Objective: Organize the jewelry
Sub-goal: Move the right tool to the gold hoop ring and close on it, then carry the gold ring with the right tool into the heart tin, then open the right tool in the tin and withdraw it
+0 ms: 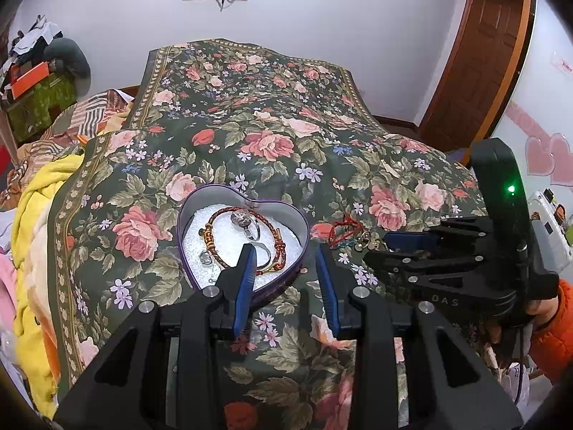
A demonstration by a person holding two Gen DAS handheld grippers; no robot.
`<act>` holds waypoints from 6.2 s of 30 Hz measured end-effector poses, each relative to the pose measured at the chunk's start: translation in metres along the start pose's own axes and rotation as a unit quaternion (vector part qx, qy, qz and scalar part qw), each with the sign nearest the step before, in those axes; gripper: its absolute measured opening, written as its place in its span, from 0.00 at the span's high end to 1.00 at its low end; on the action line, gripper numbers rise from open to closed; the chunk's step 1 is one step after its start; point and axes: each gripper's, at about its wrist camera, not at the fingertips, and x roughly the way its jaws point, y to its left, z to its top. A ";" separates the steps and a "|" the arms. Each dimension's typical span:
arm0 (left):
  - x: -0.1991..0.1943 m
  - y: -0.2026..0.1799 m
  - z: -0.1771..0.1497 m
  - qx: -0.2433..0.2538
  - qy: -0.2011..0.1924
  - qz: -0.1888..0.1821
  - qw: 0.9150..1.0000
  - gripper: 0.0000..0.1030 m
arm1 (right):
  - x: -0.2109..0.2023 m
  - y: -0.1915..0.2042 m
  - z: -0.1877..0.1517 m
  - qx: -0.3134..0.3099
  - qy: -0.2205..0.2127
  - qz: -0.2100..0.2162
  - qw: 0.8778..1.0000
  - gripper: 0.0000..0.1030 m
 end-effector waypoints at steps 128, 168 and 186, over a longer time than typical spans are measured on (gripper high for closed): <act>0.012 0.041 0.014 -0.023 -0.006 0.032 0.999 0.82 | -0.006 0.060 0.043 -0.011 -0.079 0.082 0.993 0.82; -0.027 0.020 0.010 -0.011 -0.037 0.026 0.999 0.72 | -0.058 -0.004 0.009 0.033 -0.089 -0.021 0.995 0.59; -0.005 0.018 0.005 -0.010 -0.015 0.015 1.000 0.72 | -0.010 -0.008 0.003 0.014 -0.012 -0.031 0.999 0.59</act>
